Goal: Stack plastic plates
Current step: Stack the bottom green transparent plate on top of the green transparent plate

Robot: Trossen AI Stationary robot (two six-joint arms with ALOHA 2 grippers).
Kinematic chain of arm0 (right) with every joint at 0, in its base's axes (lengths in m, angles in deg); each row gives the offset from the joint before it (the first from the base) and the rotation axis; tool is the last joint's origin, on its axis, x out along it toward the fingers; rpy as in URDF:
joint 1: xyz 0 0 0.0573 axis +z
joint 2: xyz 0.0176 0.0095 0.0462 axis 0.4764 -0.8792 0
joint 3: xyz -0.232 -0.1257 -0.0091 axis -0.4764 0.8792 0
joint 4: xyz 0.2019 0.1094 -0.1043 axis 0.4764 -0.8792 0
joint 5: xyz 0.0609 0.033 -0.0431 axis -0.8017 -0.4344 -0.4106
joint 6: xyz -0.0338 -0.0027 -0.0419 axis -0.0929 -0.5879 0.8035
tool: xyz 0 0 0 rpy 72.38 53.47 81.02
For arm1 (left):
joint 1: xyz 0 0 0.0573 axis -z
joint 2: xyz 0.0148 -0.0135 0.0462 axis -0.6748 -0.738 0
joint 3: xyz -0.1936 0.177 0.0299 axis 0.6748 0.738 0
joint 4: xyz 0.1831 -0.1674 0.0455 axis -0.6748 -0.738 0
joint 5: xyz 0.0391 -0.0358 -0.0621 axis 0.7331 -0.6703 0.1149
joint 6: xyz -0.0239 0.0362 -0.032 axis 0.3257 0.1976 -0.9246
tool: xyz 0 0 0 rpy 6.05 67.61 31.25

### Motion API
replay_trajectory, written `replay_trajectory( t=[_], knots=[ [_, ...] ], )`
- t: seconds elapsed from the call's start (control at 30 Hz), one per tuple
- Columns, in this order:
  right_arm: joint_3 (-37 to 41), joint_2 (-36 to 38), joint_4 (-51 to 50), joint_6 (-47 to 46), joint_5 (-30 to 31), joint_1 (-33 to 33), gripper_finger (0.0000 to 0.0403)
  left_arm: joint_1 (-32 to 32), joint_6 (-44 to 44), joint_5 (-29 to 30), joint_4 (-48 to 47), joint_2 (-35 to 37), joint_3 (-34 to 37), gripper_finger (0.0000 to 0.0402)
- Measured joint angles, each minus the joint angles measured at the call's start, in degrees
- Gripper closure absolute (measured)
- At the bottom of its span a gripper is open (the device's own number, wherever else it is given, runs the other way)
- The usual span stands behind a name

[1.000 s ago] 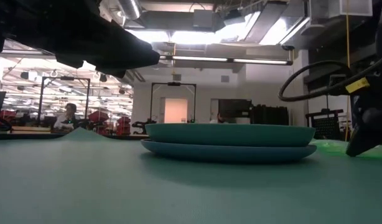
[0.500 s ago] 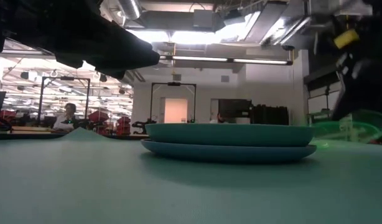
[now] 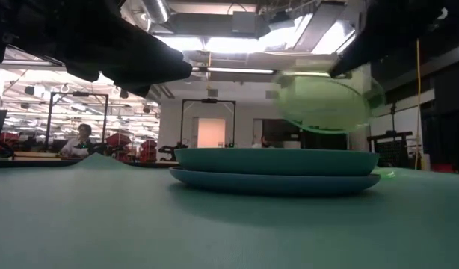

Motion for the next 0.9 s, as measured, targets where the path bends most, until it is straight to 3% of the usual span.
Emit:
replay_trajectory(
  t=[0.3, 0.9],
  knots=[
    [0.0, -5.2, 15.3, 20.3, -1.6, -0.4, 0.0403, 0.0, -0.1, 0.1, 0.0, 0.0, 0.0, 0.0305],
    [0.0, -16.4, 23.2, 23.0, -12.2, -8.9, 0.0402, -0.1, 2.0, -0.4, 0.5, 0.0, 0.0, 0.0305]
  ],
)
